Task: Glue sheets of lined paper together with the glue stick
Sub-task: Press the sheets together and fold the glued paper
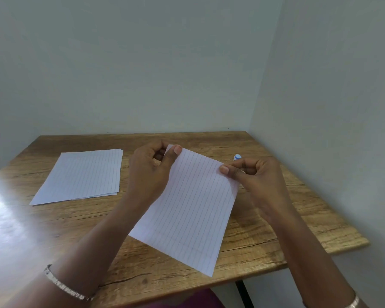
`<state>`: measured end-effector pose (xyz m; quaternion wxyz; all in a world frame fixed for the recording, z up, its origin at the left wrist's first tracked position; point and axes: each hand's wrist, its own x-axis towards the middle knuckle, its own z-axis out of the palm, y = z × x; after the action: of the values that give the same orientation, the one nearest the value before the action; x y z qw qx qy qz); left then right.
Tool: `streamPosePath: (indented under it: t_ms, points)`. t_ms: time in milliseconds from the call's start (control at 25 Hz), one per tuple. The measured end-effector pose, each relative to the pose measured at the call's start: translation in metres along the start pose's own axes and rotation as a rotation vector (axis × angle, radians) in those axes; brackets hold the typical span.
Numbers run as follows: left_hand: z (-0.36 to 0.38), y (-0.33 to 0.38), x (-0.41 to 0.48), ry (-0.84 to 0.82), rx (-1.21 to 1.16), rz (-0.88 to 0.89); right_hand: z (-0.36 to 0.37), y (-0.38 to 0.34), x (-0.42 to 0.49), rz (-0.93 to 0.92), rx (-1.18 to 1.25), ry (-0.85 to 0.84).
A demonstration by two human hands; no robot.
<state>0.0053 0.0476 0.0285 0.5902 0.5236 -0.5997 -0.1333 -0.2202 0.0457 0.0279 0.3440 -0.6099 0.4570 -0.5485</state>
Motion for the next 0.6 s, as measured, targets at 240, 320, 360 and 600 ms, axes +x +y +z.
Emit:
streamPosePath:
  t_ms: [240,320,360,600]
  points:
    - [-0.0056,-0.0077,0.0008,0.037,-0.166,-0.147,-0.0017,0.0003,-0.0028,0.051,0.121,0.006]
    - [-0.0063,-0.0095,0.0002,0.024,-0.146,-0.142,-0.0007,0.0001,-0.0046,0.029,0.116,0.038]
    - [-0.0062,-0.0094,-0.0003,0.023,-0.133,-0.136,-0.0002,-0.0009,-0.0047,0.026,0.123,0.04]
    - [-0.0057,-0.0062,-0.0016,0.06,-0.224,-0.187,0.0039,-0.0042,-0.0021,0.136,0.214,-0.043]
